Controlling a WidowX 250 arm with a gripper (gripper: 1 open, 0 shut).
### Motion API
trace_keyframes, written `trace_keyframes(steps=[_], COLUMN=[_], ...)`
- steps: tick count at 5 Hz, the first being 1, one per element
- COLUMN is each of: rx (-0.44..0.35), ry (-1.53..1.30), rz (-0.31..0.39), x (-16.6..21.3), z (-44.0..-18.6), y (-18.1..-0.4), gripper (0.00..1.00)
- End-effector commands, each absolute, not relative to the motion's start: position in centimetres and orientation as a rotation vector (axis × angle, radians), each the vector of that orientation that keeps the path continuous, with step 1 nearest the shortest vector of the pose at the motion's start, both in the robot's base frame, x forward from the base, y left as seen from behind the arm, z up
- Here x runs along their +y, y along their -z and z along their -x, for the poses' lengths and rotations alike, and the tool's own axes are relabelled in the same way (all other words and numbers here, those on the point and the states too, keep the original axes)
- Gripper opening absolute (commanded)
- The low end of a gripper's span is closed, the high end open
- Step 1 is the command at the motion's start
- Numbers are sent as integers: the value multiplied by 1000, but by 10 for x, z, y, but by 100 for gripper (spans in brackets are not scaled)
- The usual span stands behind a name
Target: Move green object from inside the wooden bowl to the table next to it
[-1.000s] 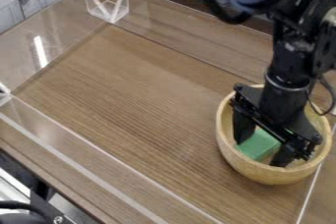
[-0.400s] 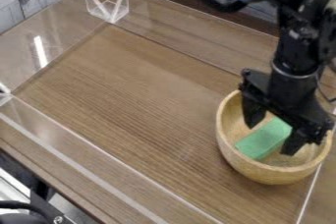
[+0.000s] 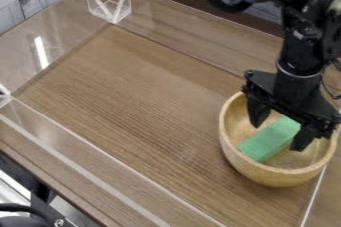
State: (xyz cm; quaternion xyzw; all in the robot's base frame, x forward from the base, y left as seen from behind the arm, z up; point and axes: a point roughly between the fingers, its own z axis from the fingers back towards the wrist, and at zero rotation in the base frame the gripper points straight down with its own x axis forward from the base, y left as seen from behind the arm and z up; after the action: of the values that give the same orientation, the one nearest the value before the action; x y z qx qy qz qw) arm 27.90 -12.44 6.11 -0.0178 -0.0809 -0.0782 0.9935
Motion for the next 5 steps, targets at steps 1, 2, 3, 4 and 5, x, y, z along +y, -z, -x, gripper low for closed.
trace_keyframes(steps=[1,2,3,4,5], rx=[-189,-213,-226,-235,-241], ry=[151,165,193,228,283], rz=[48,66,75,86,95], x=[-117,-117,-128,-140,-126], z=[-291,-295,-292,-289,-281], y=[-56,-56,-57,-57,-64], gripper=[100,100,100,100,100])
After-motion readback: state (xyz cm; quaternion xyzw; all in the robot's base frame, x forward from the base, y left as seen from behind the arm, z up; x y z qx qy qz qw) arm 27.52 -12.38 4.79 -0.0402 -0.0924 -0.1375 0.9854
